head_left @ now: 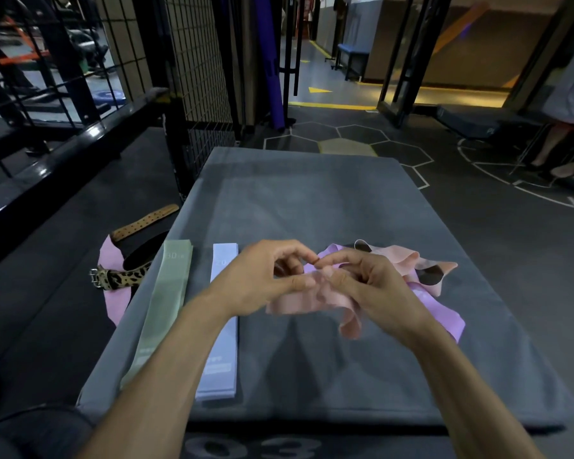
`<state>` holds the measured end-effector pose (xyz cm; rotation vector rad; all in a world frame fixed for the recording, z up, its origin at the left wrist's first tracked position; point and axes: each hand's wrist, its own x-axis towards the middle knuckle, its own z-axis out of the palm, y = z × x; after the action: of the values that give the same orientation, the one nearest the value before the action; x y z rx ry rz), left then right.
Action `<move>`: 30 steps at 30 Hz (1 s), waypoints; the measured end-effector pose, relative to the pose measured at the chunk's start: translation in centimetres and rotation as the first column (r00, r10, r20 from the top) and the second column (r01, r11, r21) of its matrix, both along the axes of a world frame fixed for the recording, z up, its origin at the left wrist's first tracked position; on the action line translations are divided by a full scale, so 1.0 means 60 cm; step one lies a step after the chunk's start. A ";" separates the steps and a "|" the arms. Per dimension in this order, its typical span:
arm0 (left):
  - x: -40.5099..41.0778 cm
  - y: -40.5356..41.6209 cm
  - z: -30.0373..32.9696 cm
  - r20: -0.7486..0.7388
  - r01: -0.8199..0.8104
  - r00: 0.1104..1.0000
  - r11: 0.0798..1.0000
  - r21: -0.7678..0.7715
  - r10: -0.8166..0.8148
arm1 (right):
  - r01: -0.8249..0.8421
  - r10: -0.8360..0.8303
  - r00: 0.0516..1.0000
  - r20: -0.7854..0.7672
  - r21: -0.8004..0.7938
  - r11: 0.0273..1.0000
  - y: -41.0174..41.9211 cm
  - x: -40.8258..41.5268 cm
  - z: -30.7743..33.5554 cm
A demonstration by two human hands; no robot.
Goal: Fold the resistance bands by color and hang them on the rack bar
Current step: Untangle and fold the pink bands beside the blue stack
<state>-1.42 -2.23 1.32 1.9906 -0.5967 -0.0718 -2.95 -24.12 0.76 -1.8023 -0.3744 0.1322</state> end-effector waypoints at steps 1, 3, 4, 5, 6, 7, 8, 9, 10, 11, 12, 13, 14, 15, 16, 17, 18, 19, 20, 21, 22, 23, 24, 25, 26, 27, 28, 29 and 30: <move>0.001 0.002 0.001 -0.002 -0.018 1.000 1.000 0.002 0.018 | 0.032 -0.032 0.999 0.017 -0.016 0.999 -0.003 0.002 -0.001; 0.002 0.004 0.006 -0.019 -0.049 0.999 0.998 -0.038 0.048 | 0.064 -0.061 0.996 0.059 -0.050 0.997 -0.008 0.003 -0.005; 0.000 0.005 0.011 -0.040 -0.062 0.997 0.994 -0.093 0.059 | 0.061 -0.057 0.996 0.061 -0.065 0.996 -0.009 0.003 -0.006; -0.003 0.004 0.017 -0.060 -0.072 0.996 0.984 -0.165 0.063 | 0.045 -0.039 0.997 0.069 -0.090 0.995 -0.008 0.001 -0.005; -0.006 0.002 0.023 -0.076 -0.073 0.996 0.968 -0.241 0.057 | 0.027 -0.013 0.995 0.103 -0.129 0.991 -0.006 -0.001 -0.004; -0.009 0.001 0.028 -0.087 -0.068 0.995 0.948 -0.311 0.043 | 0.018 0.008 0.990 0.144 -0.179 0.984 -0.002 -0.004 -0.001; -0.012 -0.002 0.033 -0.098 -0.061 0.995 0.927 -0.371 0.026 | 0.024 0.018 0.983 0.185 -0.222 0.975 0.002 -0.006 0.000; -0.015 -0.004 0.037 -0.109 -0.060 0.994 0.907 -0.416 0.015 | 0.038 0.013 0.979 0.201 -0.247 0.968 0.006 -0.007 0.002; -0.018 -0.007 0.040 -0.116 -0.061 0.993 0.893 -0.446 0.010 | 0.051 0.005 0.979 0.203 -0.272 0.961 0.008 -0.005 0.000; -0.020 -0.009 0.042 -0.119 -0.066 0.993 0.884 -0.463 0.012 | 0.074 -0.014 0.981 0.192 -0.309 0.948 0.009 -0.004 -0.001; -0.022 -0.012 0.043 -0.123 -0.074 0.992 0.875 -0.479 0.016 | 0.085 -0.026 0.985 0.169 -0.349 0.933 0.008 -0.003 -0.005; -0.024 -0.015 0.045 -0.129 -0.085 0.991 0.861 -0.502 0.022 | 0.090 -0.036 0.989 0.143 -0.395 0.914 0.005 -0.001 -0.010; -0.025 -0.018 0.048 -0.135 -0.092 0.991 0.841 -0.533 0.023 | 0.095 -0.042 0.990 0.132 -0.429 0.898 0.003 0.000 -0.013; -0.026 -0.021 0.050 -0.135 -0.095 0.991 0.820 -0.564 0.022 | 0.090 -0.045 0.993 0.109 -0.449 0.889 0.000 0.001 -0.013; -0.026 -0.024 0.051 -0.127 -0.089 0.992 0.803 -0.589 0.017 | 0.087 -0.066 0.996 0.066 -0.424 0.902 -0.002 0.004 -0.016; -0.026 -0.026 0.053 -0.119 -0.082 0.993 0.790 -0.608 0.011 | 0.094 -0.103 0.995 -0.003 -0.364 0.927 -0.003 0.007 -0.018; -0.027 -0.028 0.054 -0.112 -0.075 0.994 0.777 -0.625 0.006 | 0.107 -0.134 0.989 -0.062 -0.328 0.939 -0.004 0.010 -0.020; -0.028 -0.029 0.056 -0.105 -0.071 0.994 0.765 -0.640 0.004 | 0.116 -0.151 0.985 -0.084 -0.326 0.938 -0.006 0.013 -0.024; -0.028 -0.031 0.057 -0.098 -0.068 0.995 0.757 -0.650 0.006 | 0.139 -0.168 0.985 -0.050 -0.361 0.922 -0.006 0.013 -0.024; -0.029 -0.032 0.058 -0.092 -0.064 0.996 0.756 -0.652 0.005 | 0.165 -0.186 0.982 -0.018 -0.382 0.909 -0.004 0.008 -0.019; -0.029 -0.032 0.060 -0.086 -0.058 0.996 0.759 -0.649 0.003 | 0.184 -0.191 0.982 0.014 -0.329 0.926 0.000 0.003 -0.012; -0.030 -0.033 0.061 -0.077 -0.051 0.997 0.762 -0.646 0.001 | 0.181 -0.183 0.983 0.011 -0.191 0.965 0.006 -0.004 -0.003; -0.031 -0.034 0.061 -0.069 -0.049 0.998 0.763 -0.645 0.006 | 0.139 -0.139 0.990 -0.039 -0.006 0.990 0.012 -0.012 0.008; -0.032 -0.035 0.061 -0.063 -0.061 0.998 0.763 -0.643 0.026 | 0.079 -0.067 0.994 -0.086 0.148 0.986 0.018 -0.021 0.021; -0.033 -0.036 0.062 -0.056 -0.084 0.996 0.764 -0.640 0.063 | 0.010 0.010 0.997 -0.080 0.253 0.967 0.023 -0.027 0.027; -0.034 -0.038 0.063 -0.044 -0.115 0.993 0.767 -0.632 0.113 | -0.051 0.060 0.998 -0.027 0.271 0.961 0.030 -0.033 0.030; -0.034 -0.041 0.063 -0.027 -0.140 0.987 0.770 -0.623 0.158 | -0.065 0.054 0.997 0.051 0.233 0.970 0.037 -0.036 0.027; -0.036 -0.043 0.063 -0.012 -0.157 0.982 0.771 -0.618 0.190 | -0.048 0.025 0.993 0.116 0.198 0.979 0.047 -0.040 0.024; -0.037 -0.045 0.064 -0.005 -0.171 0.977 0.771 -0.613 0.213 | -0.007 -0.022 0.988 0.152 0.189 0.982 0.054 -0.040 0.020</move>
<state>-3.61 -4.92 5.15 1.4035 -0.3830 0.2854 -5.34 -20.85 1.94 -1.6300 -0.4742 -0.0471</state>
